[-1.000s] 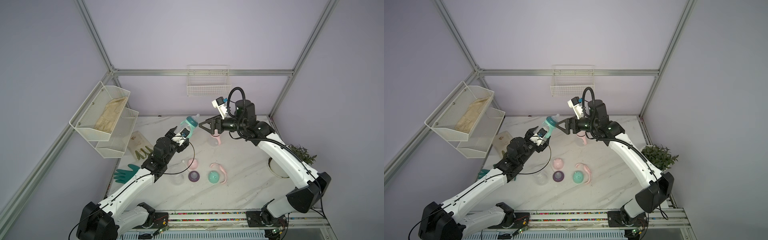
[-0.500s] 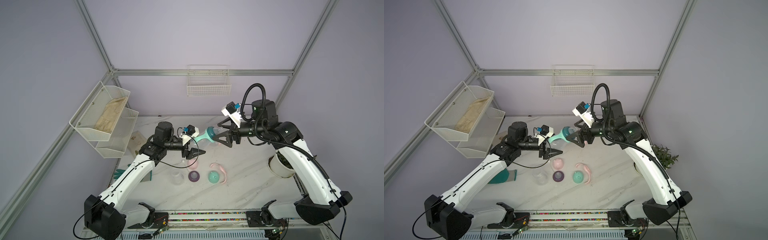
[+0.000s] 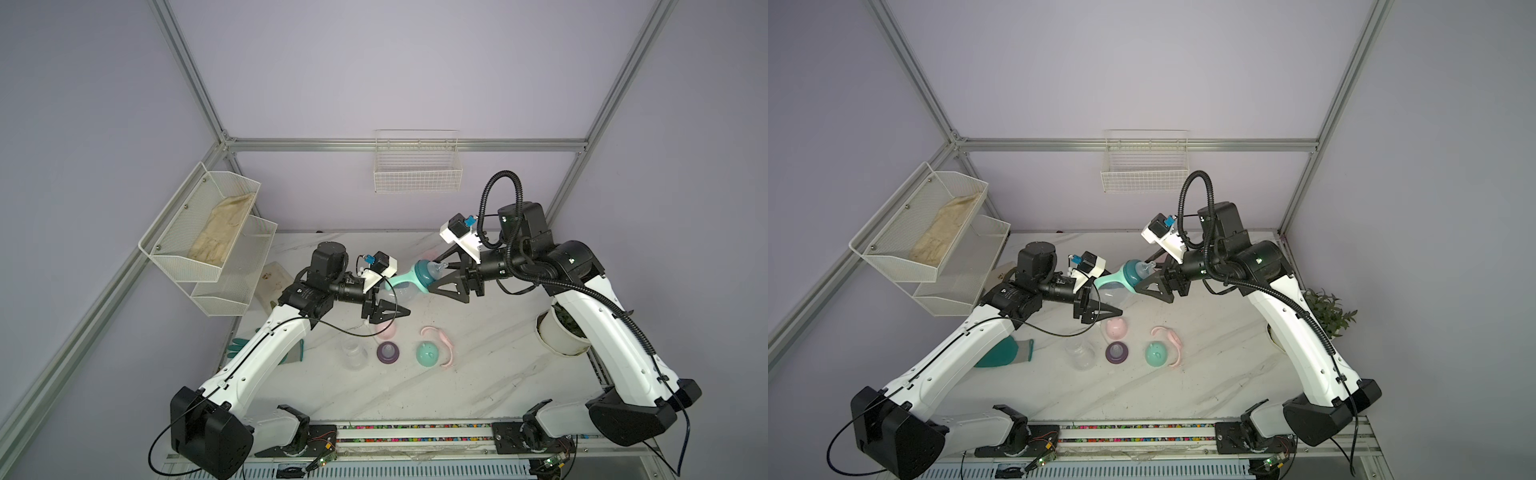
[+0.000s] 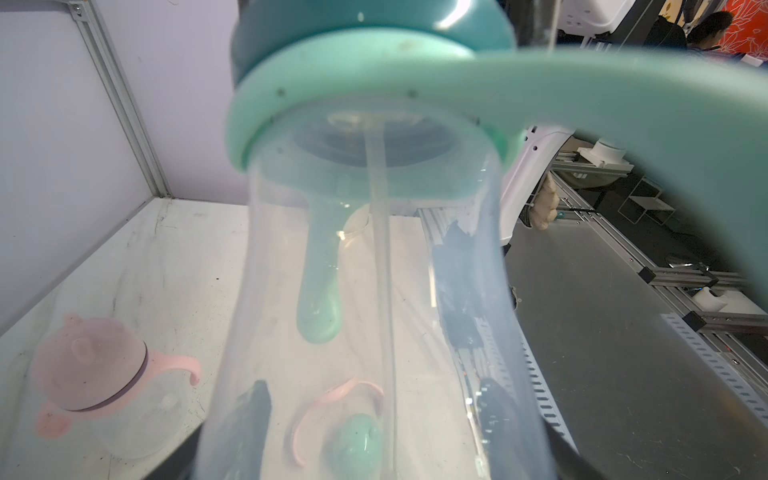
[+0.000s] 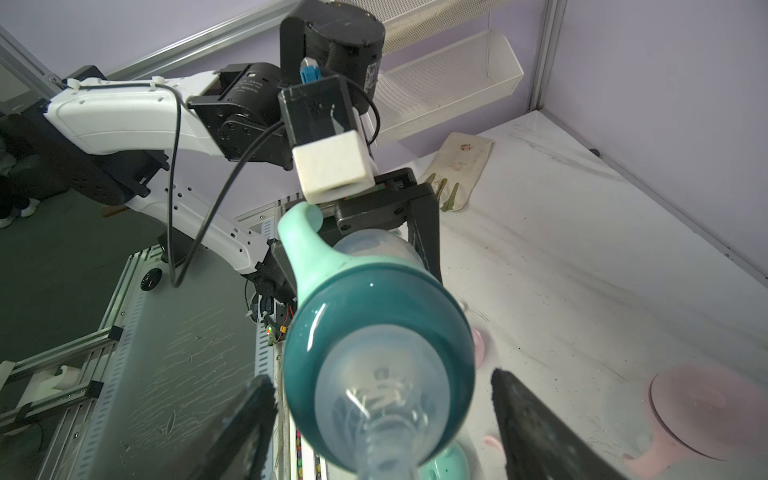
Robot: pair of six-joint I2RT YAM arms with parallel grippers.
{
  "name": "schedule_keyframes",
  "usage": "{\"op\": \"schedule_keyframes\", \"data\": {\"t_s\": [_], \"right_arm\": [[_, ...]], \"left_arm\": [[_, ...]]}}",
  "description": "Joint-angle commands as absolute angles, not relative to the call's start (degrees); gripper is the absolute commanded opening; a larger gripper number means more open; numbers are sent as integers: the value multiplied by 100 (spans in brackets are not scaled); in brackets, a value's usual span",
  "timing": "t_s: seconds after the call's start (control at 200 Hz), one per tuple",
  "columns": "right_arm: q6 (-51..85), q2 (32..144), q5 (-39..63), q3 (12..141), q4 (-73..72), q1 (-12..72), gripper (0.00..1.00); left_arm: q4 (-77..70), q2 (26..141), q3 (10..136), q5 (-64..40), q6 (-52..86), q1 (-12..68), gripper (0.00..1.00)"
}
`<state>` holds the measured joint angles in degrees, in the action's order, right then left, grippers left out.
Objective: Assemble the baby bottles
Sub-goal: Screw the nipple onto the baby bottle.
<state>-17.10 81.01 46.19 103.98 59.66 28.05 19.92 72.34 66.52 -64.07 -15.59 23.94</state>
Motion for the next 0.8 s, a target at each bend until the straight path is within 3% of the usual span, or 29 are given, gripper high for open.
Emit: {"op": "schedule_keyframes", "data": {"t_s": [0.0,0.525,0.795], "right_arm": [[-1790,8090,4816,10479,5800,2808,84],[-1686,8253,5058,10424,5733,2806,86],[-1635,8298,5133,10411,5732,2804,73]], "left_arm": [[1931,7229,7000,-6658,-1609,2356,0],[1993,7267,7059,-6693,-1681,2357,0],[2013,7238,7058,-6648,-1709,2358,0]]}}
